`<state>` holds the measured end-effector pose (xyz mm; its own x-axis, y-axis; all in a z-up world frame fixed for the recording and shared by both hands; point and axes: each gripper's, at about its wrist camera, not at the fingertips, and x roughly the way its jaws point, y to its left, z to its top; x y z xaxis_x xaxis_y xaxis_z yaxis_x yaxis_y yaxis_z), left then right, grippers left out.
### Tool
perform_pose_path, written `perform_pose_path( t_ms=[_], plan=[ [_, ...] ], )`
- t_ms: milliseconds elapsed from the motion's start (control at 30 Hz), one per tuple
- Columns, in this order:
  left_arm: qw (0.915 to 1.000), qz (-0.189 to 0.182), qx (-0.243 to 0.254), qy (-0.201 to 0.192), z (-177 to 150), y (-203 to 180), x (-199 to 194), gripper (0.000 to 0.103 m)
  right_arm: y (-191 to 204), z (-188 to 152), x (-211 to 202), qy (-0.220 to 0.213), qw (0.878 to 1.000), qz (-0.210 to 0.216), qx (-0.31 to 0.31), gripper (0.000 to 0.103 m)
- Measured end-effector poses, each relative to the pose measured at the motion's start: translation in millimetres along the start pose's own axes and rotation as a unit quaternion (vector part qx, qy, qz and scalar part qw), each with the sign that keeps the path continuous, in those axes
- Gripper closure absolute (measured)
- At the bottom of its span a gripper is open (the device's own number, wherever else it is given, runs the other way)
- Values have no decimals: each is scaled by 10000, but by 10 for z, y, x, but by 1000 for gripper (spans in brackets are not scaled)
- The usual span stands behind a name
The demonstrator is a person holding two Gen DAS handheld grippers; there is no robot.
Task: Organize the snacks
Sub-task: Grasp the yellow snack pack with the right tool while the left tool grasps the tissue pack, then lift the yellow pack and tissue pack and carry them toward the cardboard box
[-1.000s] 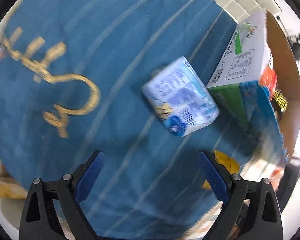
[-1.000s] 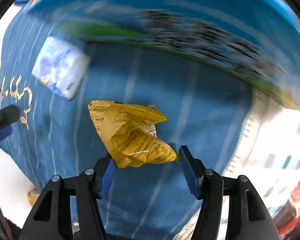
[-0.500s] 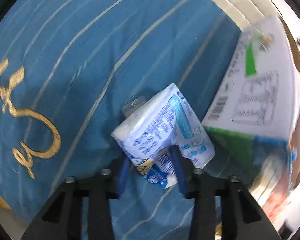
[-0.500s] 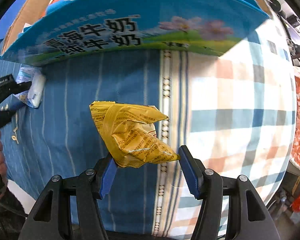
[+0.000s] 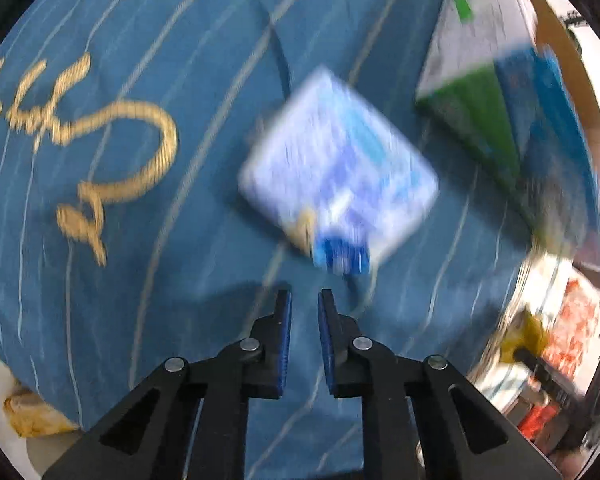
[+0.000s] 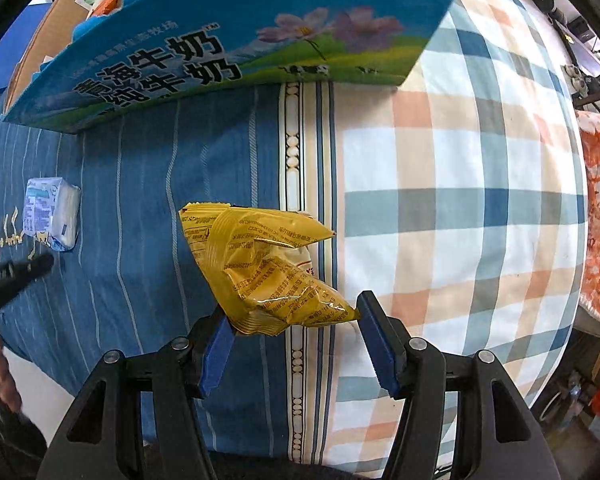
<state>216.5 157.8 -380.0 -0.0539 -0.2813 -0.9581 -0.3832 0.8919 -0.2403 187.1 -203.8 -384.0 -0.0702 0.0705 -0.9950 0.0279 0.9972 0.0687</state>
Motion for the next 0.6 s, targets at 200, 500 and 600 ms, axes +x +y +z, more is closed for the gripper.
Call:
perform_pose_path(
  t_ms=[200,500,600],
  plan=[
    [9837,-1032,-1357,578,-197,225,-27,47,-200,127,91,22,9999,115,105,41],
    [9677,-942,-2288,-479,400,111,-329,29,-186,45,17,-105,9998,40,146,41],
    [9700,-742,-2282,-392,496,47,-217,29,-219,27,-93,-180,9997,-27,168,41]
  ],
)
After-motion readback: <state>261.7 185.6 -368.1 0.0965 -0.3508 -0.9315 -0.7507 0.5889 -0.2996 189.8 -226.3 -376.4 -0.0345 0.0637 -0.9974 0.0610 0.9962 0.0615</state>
